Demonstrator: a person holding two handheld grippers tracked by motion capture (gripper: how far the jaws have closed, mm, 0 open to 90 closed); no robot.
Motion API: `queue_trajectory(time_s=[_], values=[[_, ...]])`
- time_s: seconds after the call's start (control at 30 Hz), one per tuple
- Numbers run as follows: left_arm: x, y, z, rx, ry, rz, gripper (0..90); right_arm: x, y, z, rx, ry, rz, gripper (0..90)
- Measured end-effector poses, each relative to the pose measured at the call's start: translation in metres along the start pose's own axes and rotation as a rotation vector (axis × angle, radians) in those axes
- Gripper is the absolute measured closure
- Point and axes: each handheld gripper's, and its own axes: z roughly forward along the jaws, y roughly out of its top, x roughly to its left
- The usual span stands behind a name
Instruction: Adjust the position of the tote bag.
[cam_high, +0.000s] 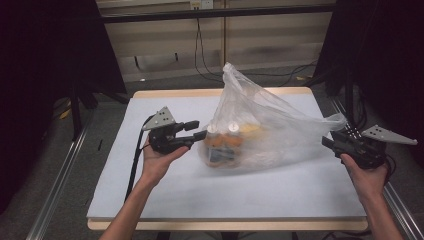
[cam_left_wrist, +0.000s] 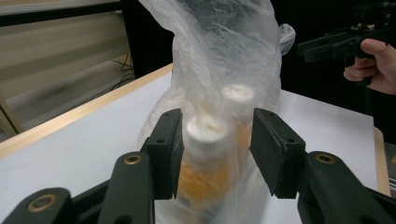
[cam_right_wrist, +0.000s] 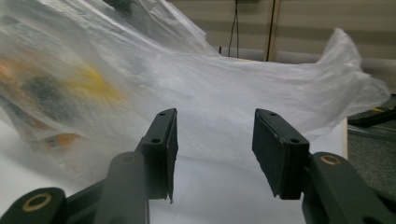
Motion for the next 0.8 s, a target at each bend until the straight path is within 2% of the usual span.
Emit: queue_trajectory(time_s=[0.23, 0.33, 0.37, 0.57, 0.6, 0.7, 0.73, 0.77, 0.8], values=[[0.009, 0.017, 0.017, -0.012, -0.011, -0.008, 51.8, -0.019, -0.002, 0.005, 0.048, -0.062, 0.021, 46.5], [0.009, 0.023, 0.025, -0.001, -0.010, -0.012, 48.6, -0.028, -0.004, 0.007, 0.066, -0.081, 0.027, 42.0], [0.009, 0.027, 0.032, 0.014, -0.019, 0.004, 46.2, -0.032, -0.004, 0.010, 0.080, -0.103, 0.015, 39.2], [0.012, 0.037, 0.047, 0.034, -0.012, 0.008, 40.2, -0.035, 0.004, 0.018, 0.067, -0.079, 0.006, 38.8], [0.013, 0.038, 0.050, 0.039, -0.001, 0.009, 38.9, -0.035, 0.007, 0.019, 0.062, -0.071, 0.007, 39.2], [0.017, 0.043, 0.058, 0.046, -0.006, -0.007, 34.7, -0.032, 0.013, 0.024, 0.054, -0.042, -0.012, 48.6], [0.018, 0.044, 0.060, 0.045, -0.007, -0.005, 33.5, -0.029, 0.015, 0.026, 0.055, -0.039, -0.022, 53.4], [0.019, 0.047, 0.065, 0.056, -0.005, -0.001, 33.4, -0.024, 0.016, 0.029, 0.042, -0.014, -0.028, 63.4], [0.020, 0.048, 0.067, 0.056, -0.003, -0.006, 33.5, -0.023, 0.017, 0.030, 0.042, -0.013, -0.029, 65.9]])
